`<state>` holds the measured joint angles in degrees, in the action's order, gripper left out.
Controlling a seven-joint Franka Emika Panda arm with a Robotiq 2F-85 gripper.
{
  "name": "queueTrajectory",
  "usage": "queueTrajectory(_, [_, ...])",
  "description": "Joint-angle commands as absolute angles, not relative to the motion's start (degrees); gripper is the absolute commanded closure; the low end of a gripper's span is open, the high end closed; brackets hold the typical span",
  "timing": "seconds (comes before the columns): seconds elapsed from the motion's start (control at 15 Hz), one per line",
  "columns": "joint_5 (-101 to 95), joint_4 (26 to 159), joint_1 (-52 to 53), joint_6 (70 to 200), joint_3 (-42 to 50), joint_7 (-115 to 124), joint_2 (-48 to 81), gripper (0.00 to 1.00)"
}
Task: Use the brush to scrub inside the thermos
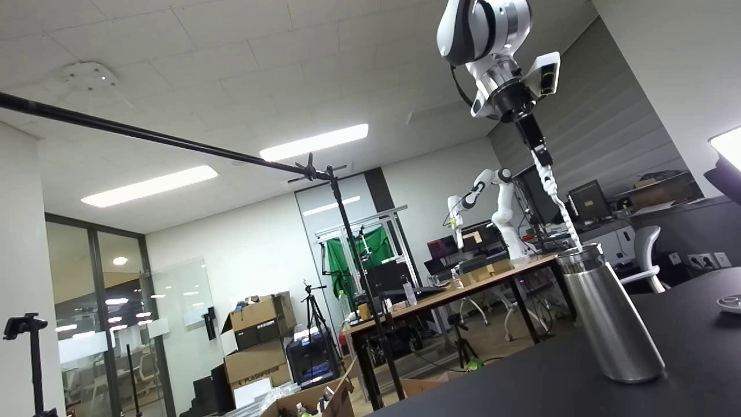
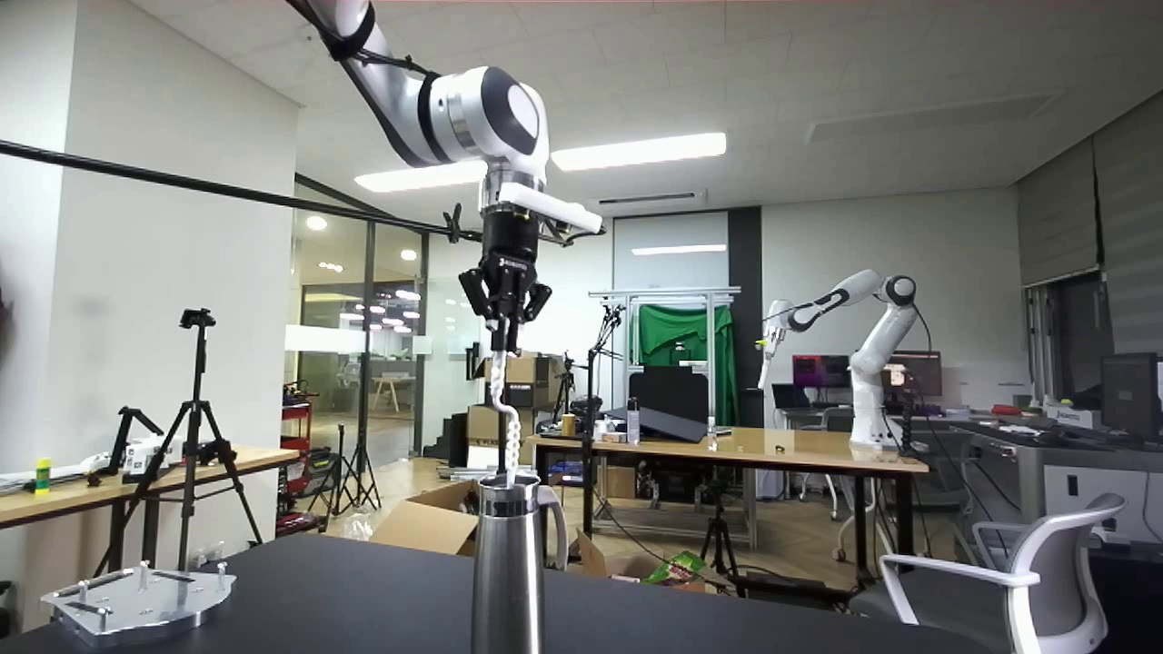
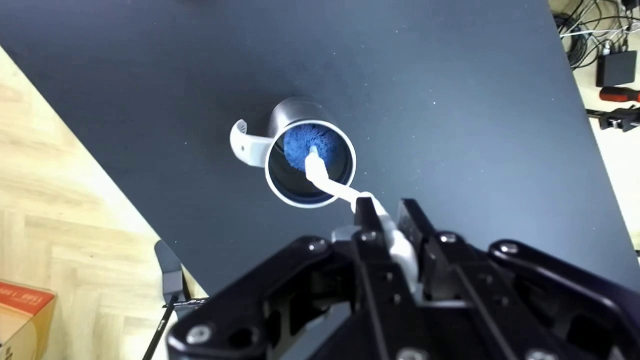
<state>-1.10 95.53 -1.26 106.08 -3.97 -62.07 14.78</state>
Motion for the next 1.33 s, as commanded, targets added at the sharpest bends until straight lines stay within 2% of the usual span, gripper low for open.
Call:
queueTrajectory(0.0, [-0.3,95.5,-1.6,105.8,-3.7,-61.7,18.2,0.96])
queueTrajectory(0.4, [-0.4,94.8,-1.7,104.8,-4.4,-61.5,23.7,0.96])
queueTrajectory(1.27, [-2.9,94.6,-0.1,101.6,-4.4,-62.5,11.9,0.96])
